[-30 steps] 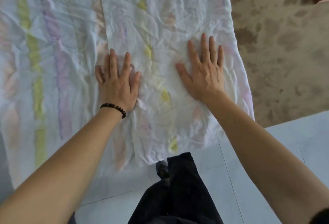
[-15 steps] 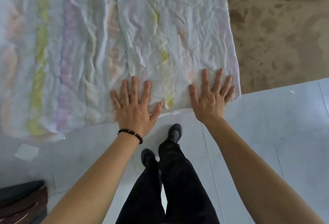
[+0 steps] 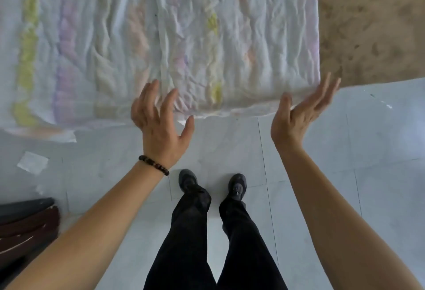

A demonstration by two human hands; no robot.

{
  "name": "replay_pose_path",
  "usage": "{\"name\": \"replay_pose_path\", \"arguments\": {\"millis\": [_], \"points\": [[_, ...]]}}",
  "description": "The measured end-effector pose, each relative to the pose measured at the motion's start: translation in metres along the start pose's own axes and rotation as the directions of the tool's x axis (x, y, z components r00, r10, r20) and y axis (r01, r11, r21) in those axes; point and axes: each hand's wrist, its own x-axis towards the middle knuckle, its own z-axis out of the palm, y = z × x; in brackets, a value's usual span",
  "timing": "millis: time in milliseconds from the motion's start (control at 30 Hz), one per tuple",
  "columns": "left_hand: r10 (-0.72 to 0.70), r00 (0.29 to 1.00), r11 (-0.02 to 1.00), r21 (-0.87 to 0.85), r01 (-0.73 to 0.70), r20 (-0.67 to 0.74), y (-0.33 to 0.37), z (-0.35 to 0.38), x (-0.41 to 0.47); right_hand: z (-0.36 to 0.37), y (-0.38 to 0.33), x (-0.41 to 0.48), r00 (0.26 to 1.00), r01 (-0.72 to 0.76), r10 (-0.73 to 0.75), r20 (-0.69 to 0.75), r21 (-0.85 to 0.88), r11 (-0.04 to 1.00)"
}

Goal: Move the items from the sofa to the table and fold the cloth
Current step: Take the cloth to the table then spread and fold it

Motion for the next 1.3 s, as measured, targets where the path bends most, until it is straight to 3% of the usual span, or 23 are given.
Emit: {"name": "replay_pose_path", "arguments": {"millis": [67,133,167,233,300,367,533,667,833,967,1300], "points": [[-0.194,0.980,0.970,-0.159,0.185,-0.043,0.008,0.003,-0.035,-0.004,0.017,0.000,0.941,-0.337,0.340,0.003,0.129,0.933],[-0.475,0.872,0.815,-0.316,0.486,0.116,0.016,0.012,-0.055,-0.008,0.036,0.008,0.854,-0.519,0.504,0.132,0.131,0.845],[-0.595,0.772,0.684,-0.363,0.633,0.224,0.018,0.019,-0.056,-0.009,0.044,0.013,0.837,-0.527,0.499,0.225,0.085,0.846],[-0.690,0.608,0.471,-0.395,0.789,0.392,0.018,0.035,-0.046,-0.009,0.055,0.023,0.803,-0.471,0.444,0.398,-0.034,0.882],[-0.675,0.568,0.399,-0.415,0.818,0.470,0.013,0.050,-0.031,-0.008,0.063,0.028,0.776,-0.427,0.432,0.459,-0.121,0.896],[-0.678,0.565,0.412,-0.393,0.822,0.470,0.004,0.061,-0.025,-0.008,0.072,0.028,0.762,-0.409,0.427,0.487,-0.150,0.900],[-0.670,0.565,0.568,-0.158,0.808,0.482,0.000,0.060,-0.060,-0.017,0.097,0.015,0.741,-0.402,0.468,0.482,-0.240,0.884],[-0.637,0.583,0.624,-0.106,0.774,0.505,-0.003,0.052,-0.083,-0.018,0.103,0.016,0.740,-0.391,0.478,0.473,-0.275,0.878],[-0.671,0.561,0.590,-0.109,0.800,0.485,-0.016,0.060,-0.057,-0.013,0.103,0.027,0.778,-0.333,0.448,0.441,-0.315,0.889],[-0.756,0.482,0.427,-0.226,0.876,0.443,-0.023,0.060,-0.035,-0.012,0.086,0.030,0.805,-0.396,0.456,0.379,-0.228,0.889],[-0.684,0.619,0.555,-0.276,0.785,0.386,0.049,-0.053,-0.046,-0.077,0.001,0.002,0.784,-0.261,0.353,0.511,-0.244,0.934]]}}
